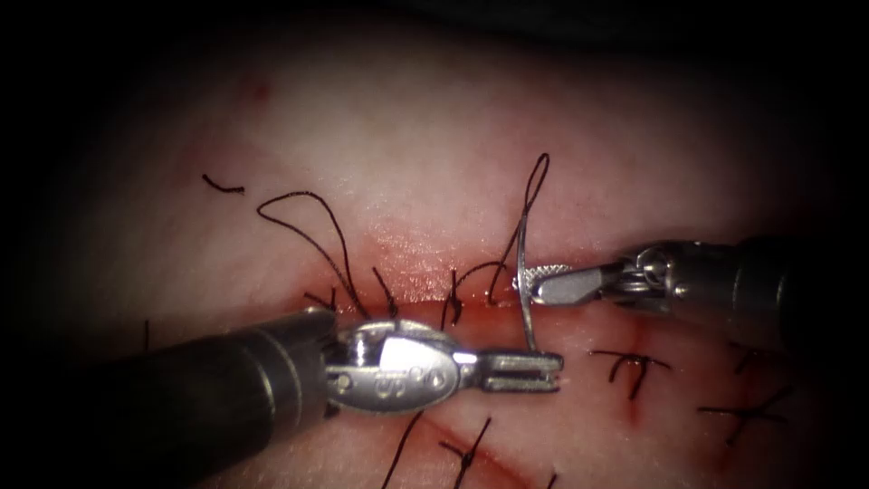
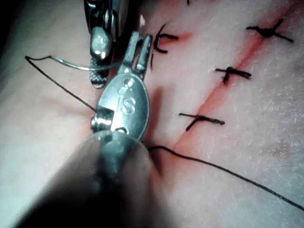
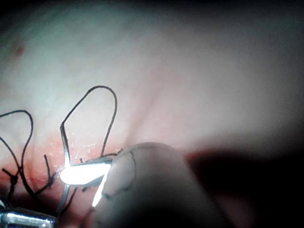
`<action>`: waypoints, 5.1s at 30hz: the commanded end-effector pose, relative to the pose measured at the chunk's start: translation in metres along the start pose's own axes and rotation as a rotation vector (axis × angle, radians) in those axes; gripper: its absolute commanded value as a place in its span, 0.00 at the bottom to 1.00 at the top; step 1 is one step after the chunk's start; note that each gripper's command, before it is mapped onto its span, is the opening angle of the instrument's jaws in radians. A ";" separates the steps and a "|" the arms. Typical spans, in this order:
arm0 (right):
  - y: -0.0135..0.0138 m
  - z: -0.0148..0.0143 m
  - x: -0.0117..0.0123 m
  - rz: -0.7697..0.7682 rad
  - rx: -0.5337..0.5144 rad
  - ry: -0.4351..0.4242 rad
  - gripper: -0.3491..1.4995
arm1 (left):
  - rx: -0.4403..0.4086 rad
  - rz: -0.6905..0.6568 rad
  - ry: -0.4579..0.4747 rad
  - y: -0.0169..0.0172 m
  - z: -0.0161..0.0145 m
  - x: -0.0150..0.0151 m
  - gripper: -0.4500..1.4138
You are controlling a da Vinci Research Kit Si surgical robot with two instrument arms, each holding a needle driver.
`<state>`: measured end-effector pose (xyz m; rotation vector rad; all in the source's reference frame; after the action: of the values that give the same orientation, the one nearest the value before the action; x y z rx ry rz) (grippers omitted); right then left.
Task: Wound Closure
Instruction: Hand over the needle to the right needle driver, then insert the left hand into the wound, then with the right hand pass the needle through the bottom of the incision.
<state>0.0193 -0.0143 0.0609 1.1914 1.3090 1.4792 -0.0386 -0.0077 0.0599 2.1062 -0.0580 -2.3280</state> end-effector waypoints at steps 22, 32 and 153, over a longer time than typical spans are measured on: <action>0.0005 0.0024 0.0004 -0.031 -0.019 -0.014 0.82 | -0.020 0.001 -0.012 -0.0003 0.0011 -0.0005 0.00; 0.0004 0.0025 0.0002 -0.050 -0.026 -0.030 0.73 | -0.031 0.000 -0.019 -0.0003 0.0014 -0.0005 0.00; 0.0054 0.0033 0.0022 -1.731 -0.103 0.083 0.00 | -0.343 -0.676 -0.970 -0.0022 0.0012 -0.0184 0.40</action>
<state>0.0213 -0.0123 0.0661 -0.2907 1.5084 0.2396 -0.0372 -0.0054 0.0777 0.7418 1.0940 -3.1470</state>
